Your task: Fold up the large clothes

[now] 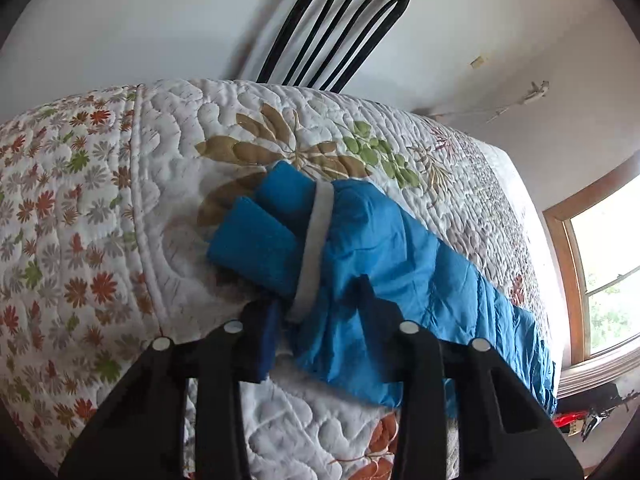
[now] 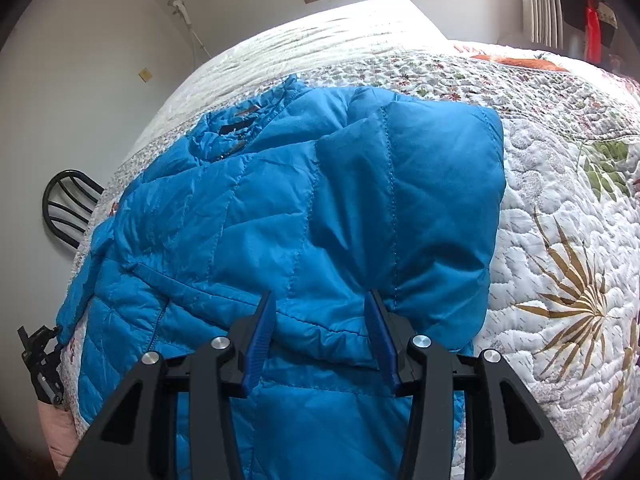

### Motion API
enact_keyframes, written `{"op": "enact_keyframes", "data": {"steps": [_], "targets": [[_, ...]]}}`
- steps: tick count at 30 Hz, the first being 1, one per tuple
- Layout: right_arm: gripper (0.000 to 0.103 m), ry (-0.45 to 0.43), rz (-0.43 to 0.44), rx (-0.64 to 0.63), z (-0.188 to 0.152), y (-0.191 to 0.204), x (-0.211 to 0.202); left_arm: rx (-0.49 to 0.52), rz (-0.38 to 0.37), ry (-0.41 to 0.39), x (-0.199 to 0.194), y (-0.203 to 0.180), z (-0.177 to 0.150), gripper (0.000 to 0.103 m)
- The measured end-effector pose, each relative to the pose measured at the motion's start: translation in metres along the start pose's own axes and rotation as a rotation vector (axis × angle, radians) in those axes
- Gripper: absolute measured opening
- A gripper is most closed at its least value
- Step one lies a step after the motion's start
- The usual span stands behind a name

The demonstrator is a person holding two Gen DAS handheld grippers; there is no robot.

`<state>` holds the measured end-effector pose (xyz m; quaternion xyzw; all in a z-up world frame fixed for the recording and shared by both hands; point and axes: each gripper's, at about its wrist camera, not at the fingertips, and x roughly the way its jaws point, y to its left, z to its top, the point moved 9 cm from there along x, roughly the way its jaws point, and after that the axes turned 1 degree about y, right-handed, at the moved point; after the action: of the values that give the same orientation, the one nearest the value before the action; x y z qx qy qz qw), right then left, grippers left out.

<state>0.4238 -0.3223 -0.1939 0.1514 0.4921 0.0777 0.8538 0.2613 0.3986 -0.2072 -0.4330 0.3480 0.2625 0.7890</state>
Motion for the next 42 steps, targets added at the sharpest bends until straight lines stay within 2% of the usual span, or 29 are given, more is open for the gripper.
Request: {"op": "enact_keyframes", "data": {"steps": [5,9,14,19,23,27,31,33,36,42], "targets": [[0.047,0.000,-0.016,-0.010,0.000,0.000,0.001,0.041,0.007,-0.049,-0.001,-0.013,0.003,0.020],[0.047,-0.007,-0.034,-0.026,0.000,0.004,-0.001,0.130,0.002,-0.108,-0.020,-0.033,0.000,0.018],[0.047,-0.012,-0.032,-0.055,-0.002,0.015,-0.003,0.246,-0.083,-0.156,-0.048,-0.087,-0.015,0.017],[0.047,-0.010,-0.041,-0.057,-0.004,0.021,-0.003,0.428,-0.206,-0.161,-0.069,-0.171,-0.057,0.017],[0.047,-0.007,-0.050,-0.056,-0.004,0.021,-0.002,0.571,-0.315,-0.108,-0.079,-0.239,-0.112,0.017],[0.047,-0.003,-0.049,-0.056,-0.004,0.020,0.000,0.717,-0.417,-0.033,-0.079,-0.309,-0.181,0.017],[0.047,-0.001,-0.044,-0.053,-0.004,0.018,0.000,0.820,-0.481,0.044,-0.070,-0.357,-0.244,0.017],[0.047,0.001,-0.039,-0.052,-0.005,0.018,0.001,0.864,-0.487,0.090,-0.056,-0.375,-0.274,0.017],[0.047,0.003,-0.036,-0.053,-0.005,0.017,0.002,0.909,-0.451,0.154,-0.025,-0.383,-0.309,0.017],[0.047,0.010,-0.040,-0.056,-0.006,0.016,0.005,0.933,-0.378,0.270,0.032,-0.367,-0.332,0.017]]}}
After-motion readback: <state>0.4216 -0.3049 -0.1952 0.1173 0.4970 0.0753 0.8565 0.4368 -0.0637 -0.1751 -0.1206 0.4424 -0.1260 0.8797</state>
